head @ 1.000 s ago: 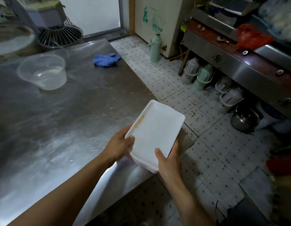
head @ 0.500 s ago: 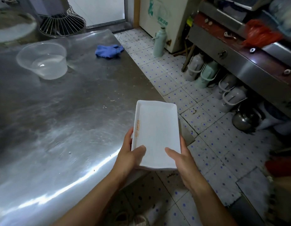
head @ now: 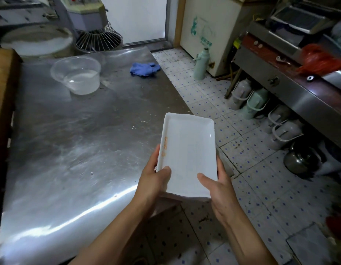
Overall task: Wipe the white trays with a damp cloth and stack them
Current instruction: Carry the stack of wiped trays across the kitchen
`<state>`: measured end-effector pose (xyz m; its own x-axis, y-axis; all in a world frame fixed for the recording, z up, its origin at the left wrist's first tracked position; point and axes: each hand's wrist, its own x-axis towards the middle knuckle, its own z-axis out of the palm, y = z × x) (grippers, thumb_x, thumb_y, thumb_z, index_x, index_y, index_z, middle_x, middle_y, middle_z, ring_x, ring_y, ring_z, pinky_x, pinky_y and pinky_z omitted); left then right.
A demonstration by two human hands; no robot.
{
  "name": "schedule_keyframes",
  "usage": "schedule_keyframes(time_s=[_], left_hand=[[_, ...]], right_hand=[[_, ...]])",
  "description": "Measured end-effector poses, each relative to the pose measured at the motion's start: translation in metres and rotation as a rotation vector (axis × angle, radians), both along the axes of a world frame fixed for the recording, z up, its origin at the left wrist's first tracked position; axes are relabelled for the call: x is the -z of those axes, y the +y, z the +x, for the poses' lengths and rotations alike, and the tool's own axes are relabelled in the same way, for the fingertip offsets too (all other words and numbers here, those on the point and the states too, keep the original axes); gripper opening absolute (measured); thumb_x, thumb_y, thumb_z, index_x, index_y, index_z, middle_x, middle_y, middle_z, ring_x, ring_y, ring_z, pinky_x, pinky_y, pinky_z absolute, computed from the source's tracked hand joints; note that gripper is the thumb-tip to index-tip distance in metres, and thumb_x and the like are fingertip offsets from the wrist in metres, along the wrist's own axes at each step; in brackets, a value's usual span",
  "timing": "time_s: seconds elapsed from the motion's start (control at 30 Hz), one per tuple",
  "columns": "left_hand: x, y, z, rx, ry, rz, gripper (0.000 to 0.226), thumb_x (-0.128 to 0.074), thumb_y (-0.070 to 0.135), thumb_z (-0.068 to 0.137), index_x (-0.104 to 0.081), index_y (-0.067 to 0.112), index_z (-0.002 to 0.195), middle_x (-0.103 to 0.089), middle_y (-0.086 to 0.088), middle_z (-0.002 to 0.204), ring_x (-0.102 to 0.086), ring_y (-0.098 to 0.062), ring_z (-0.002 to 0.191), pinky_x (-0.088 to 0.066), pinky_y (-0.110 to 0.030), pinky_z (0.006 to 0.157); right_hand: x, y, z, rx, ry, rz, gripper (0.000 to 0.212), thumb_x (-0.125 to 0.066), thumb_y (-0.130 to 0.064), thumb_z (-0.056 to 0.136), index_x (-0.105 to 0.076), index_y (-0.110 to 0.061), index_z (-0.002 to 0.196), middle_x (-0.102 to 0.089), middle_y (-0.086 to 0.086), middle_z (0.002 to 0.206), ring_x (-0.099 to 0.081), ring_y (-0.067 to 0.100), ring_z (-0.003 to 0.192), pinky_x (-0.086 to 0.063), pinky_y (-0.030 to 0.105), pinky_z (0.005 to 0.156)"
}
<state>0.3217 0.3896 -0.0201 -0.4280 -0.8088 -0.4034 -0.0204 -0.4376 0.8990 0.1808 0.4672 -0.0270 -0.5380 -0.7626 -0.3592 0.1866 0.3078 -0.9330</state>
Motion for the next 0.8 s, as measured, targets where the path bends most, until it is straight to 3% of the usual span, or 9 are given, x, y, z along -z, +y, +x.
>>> schedule_keyframes(time_s=[0.23, 0.4, 0.6, 0.73, 0.8], left_hand=[[-0.066, 0.013, 0.040, -0.121, 0.066, -0.122, 0.071, -0.040, -0.003, 0.087, -0.045, 0.053, 0.129, -0.066, 0.008, 0.115, -0.070, -0.015, 0.087, -0.054, -0.031, 0.054], [-0.108, 0.029, 0.089, -0.261, 0.045, -0.231, 0.072, -0.043, 0.000, 0.081, -0.044, 0.055, 0.129, -0.067, 0.008, 0.115, -0.069, -0.020, 0.096, -0.054, -0.032, 0.064], [-0.151, 0.060, 0.168, -0.512, 0.060, -0.323, 0.067, -0.043, -0.006, 0.088, -0.050, 0.049, 0.125, -0.071, 0.012, 0.106, -0.069, -0.011, 0.092, -0.053, -0.020, 0.062], [-0.172, 0.089, 0.229, -0.698, 0.038, -0.367, 0.068, -0.043, -0.008, 0.088, -0.051, 0.054, 0.117, -0.071, 0.012, 0.104, -0.069, -0.014, 0.092, -0.057, -0.029, 0.069], [-0.180, 0.108, 0.262, -0.793, 0.023, -0.380, 0.065, -0.044, -0.006, 0.089, -0.051, 0.052, 0.117, -0.071, 0.016, 0.098, -0.070, -0.011, 0.087, -0.057, -0.027, 0.064]], right_hand=[[-0.070, -0.008, 0.023, -0.173, 0.018, -0.160, 0.063, -0.061, 0.001, 0.085, -0.045, -0.037, 0.132, -0.069, -0.011, 0.104, -0.067, 0.008, 0.094, -0.057, 0.034, 0.081], [-0.114, -0.017, 0.063, -0.363, 0.045, -0.255, 0.063, -0.064, -0.004, 0.084, -0.044, -0.040, 0.132, -0.068, -0.010, 0.108, -0.067, 0.009, 0.096, -0.057, 0.032, 0.078], [-0.150, -0.031, 0.138, -0.639, 0.044, -0.364, 0.060, -0.067, -0.011, 0.082, -0.046, -0.048, 0.125, -0.066, -0.015, 0.106, -0.065, 0.010, 0.100, -0.058, 0.032, 0.076], [-0.164, -0.032, 0.205, -0.806, -0.028, -0.419, 0.061, -0.066, -0.007, 0.081, -0.048, -0.044, 0.125, -0.067, -0.010, 0.108, -0.066, 0.013, 0.100, -0.058, 0.030, 0.074], [-0.172, -0.027, 0.242, -0.892, -0.057, -0.429, 0.066, -0.067, -0.012, 0.074, -0.045, -0.043, 0.129, -0.066, -0.010, 0.111, -0.065, 0.012, 0.101, -0.057, 0.028, 0.073]])
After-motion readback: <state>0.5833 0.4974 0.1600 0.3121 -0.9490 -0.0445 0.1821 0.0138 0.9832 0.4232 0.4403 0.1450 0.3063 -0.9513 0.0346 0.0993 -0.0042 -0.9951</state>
